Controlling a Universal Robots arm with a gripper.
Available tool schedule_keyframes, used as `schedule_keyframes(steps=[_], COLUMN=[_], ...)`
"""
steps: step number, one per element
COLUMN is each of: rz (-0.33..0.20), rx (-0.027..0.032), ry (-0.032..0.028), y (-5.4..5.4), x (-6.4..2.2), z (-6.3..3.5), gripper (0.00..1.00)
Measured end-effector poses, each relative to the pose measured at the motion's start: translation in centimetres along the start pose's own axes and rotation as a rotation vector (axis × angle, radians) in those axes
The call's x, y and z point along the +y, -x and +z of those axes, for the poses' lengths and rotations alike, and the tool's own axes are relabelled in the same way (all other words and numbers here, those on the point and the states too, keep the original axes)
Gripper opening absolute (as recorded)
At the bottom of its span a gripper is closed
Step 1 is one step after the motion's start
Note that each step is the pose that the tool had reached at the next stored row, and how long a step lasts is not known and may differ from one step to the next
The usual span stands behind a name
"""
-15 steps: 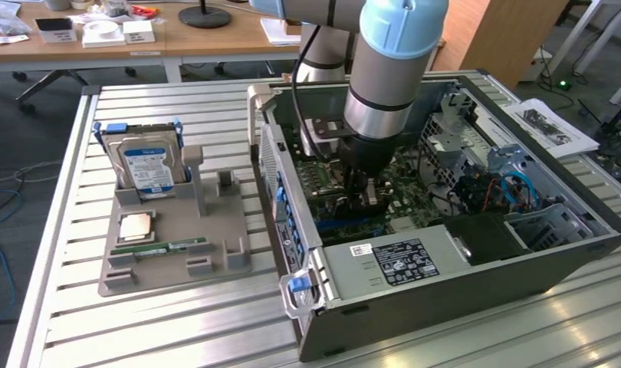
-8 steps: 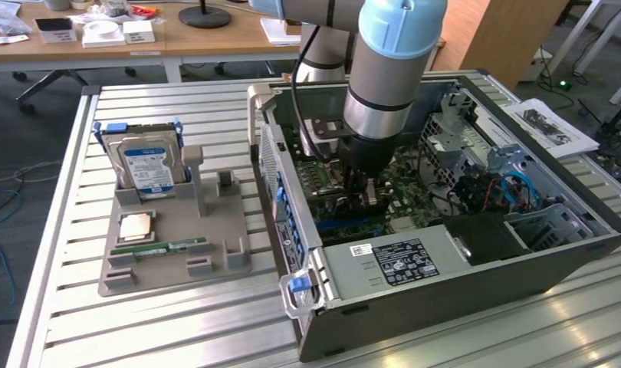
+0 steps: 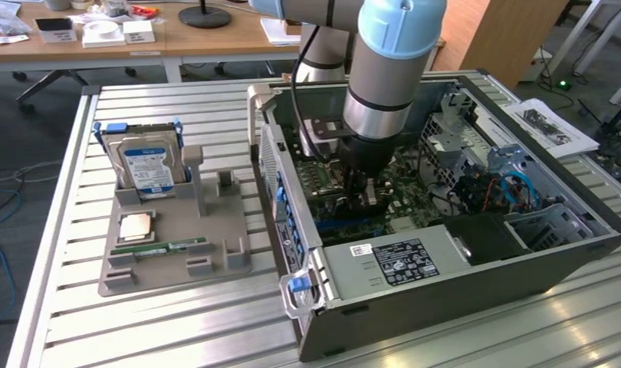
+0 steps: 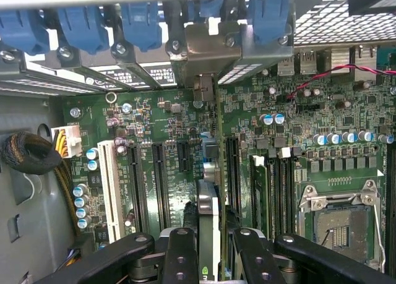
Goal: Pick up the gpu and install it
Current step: 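Insert the gpu into the slot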
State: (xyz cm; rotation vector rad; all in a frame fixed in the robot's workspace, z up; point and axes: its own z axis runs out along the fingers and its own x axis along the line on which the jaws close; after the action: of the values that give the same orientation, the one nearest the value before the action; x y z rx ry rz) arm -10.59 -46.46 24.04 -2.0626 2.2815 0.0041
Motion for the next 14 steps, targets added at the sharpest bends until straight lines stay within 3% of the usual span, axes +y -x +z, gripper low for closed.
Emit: schedule_keyframes(steps=[14], rz=[0.0], rx=[-0.0002], ry=[-0.0011], y=[-0.01], x=[0.08], z=[0.0], gripper=[0.27])
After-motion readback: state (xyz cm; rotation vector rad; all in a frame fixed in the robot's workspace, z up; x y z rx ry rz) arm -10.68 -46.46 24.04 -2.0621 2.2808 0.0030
